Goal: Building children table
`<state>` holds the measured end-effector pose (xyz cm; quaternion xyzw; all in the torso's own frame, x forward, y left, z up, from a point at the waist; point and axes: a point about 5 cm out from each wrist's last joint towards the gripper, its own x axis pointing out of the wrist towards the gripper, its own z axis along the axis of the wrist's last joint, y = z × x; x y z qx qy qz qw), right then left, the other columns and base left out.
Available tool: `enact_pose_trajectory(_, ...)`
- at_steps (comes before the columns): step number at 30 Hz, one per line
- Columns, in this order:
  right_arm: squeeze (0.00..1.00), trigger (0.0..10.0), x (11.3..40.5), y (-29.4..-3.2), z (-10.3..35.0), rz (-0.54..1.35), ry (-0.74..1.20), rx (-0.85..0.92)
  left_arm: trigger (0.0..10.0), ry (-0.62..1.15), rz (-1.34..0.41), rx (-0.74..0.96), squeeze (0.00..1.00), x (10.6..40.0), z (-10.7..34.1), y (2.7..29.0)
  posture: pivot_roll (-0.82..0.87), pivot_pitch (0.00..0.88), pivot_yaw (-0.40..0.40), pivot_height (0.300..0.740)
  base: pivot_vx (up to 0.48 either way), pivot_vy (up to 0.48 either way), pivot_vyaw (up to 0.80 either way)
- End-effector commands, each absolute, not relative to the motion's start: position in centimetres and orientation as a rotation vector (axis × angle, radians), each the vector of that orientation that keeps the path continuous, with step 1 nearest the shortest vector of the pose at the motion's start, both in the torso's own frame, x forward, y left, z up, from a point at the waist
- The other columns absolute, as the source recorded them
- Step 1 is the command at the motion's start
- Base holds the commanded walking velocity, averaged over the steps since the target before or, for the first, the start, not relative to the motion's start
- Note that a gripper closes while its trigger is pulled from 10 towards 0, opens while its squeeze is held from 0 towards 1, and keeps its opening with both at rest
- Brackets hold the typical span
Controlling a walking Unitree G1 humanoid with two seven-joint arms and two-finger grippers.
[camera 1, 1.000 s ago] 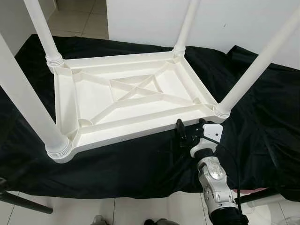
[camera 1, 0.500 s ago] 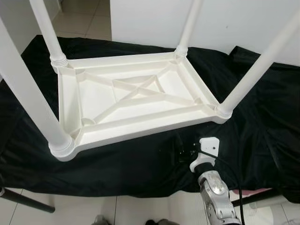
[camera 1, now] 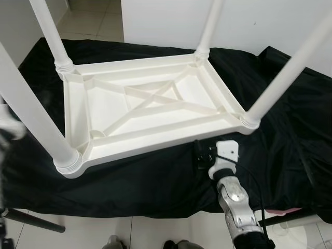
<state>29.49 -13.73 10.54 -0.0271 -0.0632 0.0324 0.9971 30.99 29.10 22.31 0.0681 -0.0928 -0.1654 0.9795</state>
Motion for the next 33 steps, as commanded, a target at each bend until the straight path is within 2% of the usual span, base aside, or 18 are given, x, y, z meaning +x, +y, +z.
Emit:
enact_pose_trajectory(1, 0.00, 10.0, 29.9, -14.1, 10.2, 0.038, -0.101, -0.057, 10.0, -0.186, -0.417, 0.135, 0.00, 30.7, 22.2, 27.8, 0.06, 0.141, -0.054, 0.740, 0.000, 0.000, 0.00)
enact_pose_trajectory(5, 0.00, 10.0, 30.7, -14.2, 10.6, 0.020, -0.103, -0.059, 10.0, -0.179, -0.550, 0.126, 0.00, 30.4, 21.6, 25.5, 0.06, 0.137, -0.062, 0.740, 0.000, 0.000, 0.00)
enact_pose_trajectory(9, 0.00, 10.0, 30.9, -14.2, 10.6, 0.017, -0.103, -0.060, 10.0, -0.179, -0.566, 0.131, 0.00, 30.3, 21.5, 25.2, 0.06, 0.137, -0.062, 0.740, 0.000, 0.000, 0.00)
enact_pose_trajectory(11, 0.00, 10.0, 32.3, -14.5, 11.1, -0.007, -0.099, -0.073, 10.0, -0.176, -0.711, 0.109, 0.00, 29.4, 21.2, 22.3, 0.07, 0.127, -0.080, 0.740, 0.000, 0.000, 0.00)
enact_pose_trajectory(12, 0.00, 10.0, 32.3, -14.5, 11.1, -0.007, -0.099, -0.073, 10.0, -0.176, -0.711, 0.109, 0.00, 29.4, 21.2, 22.3, 0.07, 0.127, -0.080, 0.740, 0.000, 0.000, 0.00)
enact_pose_trajectory(14, 0.00, 10.0, 33.5, -14.7, 11.7, -0.032, -0.095, -0.073, 10.0, -0.171, -0.820, 0.093, 0.00, 28.5, 21.0, 20.0, 0.07, 0.120, -0.089, 0.740, 0.000, 0.000, 0.00)
enact_pose_trajectory(16, 0.00, 10.0, 33.9, -14.7, 11.8, -0.041, -0.092, -0.068, 10.0, -0.168, -0.848, 0.089, 0.00, 28.3, 20.9, 19.3, 0.07, 0.118, -0.092, 0.740, 0.000, 0.000, 0.00)
enact_pose_trajectory(19, 0.00, 10.0, 35.1, -14.9, 12.2, -0.098, -0.069, -0.066, 10.0, -0.141, -0.996, 0.046, 0.00, 26.7, 20.5, 16.9, 0.07, 0.114, -0.094, 0.740, 0.000, 0.000, 0.00)
enact_pose_trajectory(27, 0.00, 10.0, 35.9, -14.5, 11.8, -0.100, -0.035, -0.045, 10.0, -0.134, -1.094, 0.003, 0.00, 25.7, 20.5, 15.0, 0.07, 0.116, -0.095, 0.740, 0.000, 0.000, 0.00)
enact_pose_trajectory(33, 0.00, 10.0, 36.8, -15.2, 12.0, -0.112, -0.012, -0.025, 10.0, -0.145, -1.181, -0.051, 0.00, 24.8, 20.9, 13.0, 0.07, 0.116, -0.081, 0.740, 0.000, 0.000, 0.00)
